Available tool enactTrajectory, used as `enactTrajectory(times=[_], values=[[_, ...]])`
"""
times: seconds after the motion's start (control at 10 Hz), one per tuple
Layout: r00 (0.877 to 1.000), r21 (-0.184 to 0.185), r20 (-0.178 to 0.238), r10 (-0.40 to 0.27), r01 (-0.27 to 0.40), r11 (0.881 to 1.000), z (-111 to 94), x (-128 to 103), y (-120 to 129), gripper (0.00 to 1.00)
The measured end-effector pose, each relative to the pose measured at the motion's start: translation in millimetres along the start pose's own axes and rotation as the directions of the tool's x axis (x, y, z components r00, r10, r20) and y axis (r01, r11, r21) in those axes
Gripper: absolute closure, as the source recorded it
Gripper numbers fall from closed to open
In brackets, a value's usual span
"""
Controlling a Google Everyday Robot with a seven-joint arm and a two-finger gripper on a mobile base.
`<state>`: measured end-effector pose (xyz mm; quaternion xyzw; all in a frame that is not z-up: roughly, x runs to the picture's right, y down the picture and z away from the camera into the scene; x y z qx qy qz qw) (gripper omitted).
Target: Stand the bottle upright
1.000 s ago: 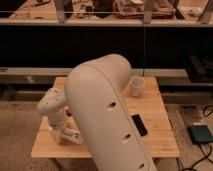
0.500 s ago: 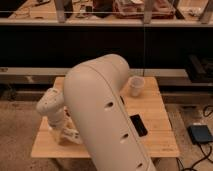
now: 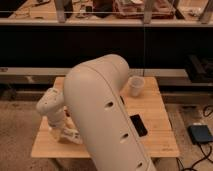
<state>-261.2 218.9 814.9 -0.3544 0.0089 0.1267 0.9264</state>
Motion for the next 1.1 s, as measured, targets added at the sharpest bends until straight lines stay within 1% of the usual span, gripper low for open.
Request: enactTrajectory(times=[0.1, 0.2, 0.3, 0.4, 0.5, 0.6, 0.7, 0.8, 0.9, 1.0, 1.1], values=[[1.0, 0.01, 0.013, 0.0, 0.0, 1.0, -2, -3, -3, 0.63], [1.0, 0.019, 0.027, -0.001, 0.0, 1.0, -3, -5, -5, 0.71], [0.998, 0.038, 0.058, -0.008, 0.006, 0.999, -8, -11, -9, 0.84], [0.996, 0.05, 0.088, -0.012, 0.007, 0.999, -12, -15, -10, 0.93], [0.992, 0.059, 0.127, -0.016, 0.008, 0.998, -17, -20, -11, 0.98], [0.98, 0.068, 0.199, -0.02, 0.007, 0.998, -27, -29, -12, 1.0], [0.952, 0.077, 0.304, -0.023, 0.0, 0.997, -41, -40, -13, 1.0], [0.925, 0.082, 0.378, -0.025, -0.006, 0.997, -52, -45, -14, 1.0], [0.875, 0.086, 0.483, -0.03, -0.013, 0.996, -68, -49, -16, 1.0], [0.826, 0.086, 0.563, -0.034, -0.017, 0.996, -82, -50, -17, 1.0], [0.765, 0.084, 0.643, -0.04, -0.018, 0.996, -99, -49, -19, 1.0]])
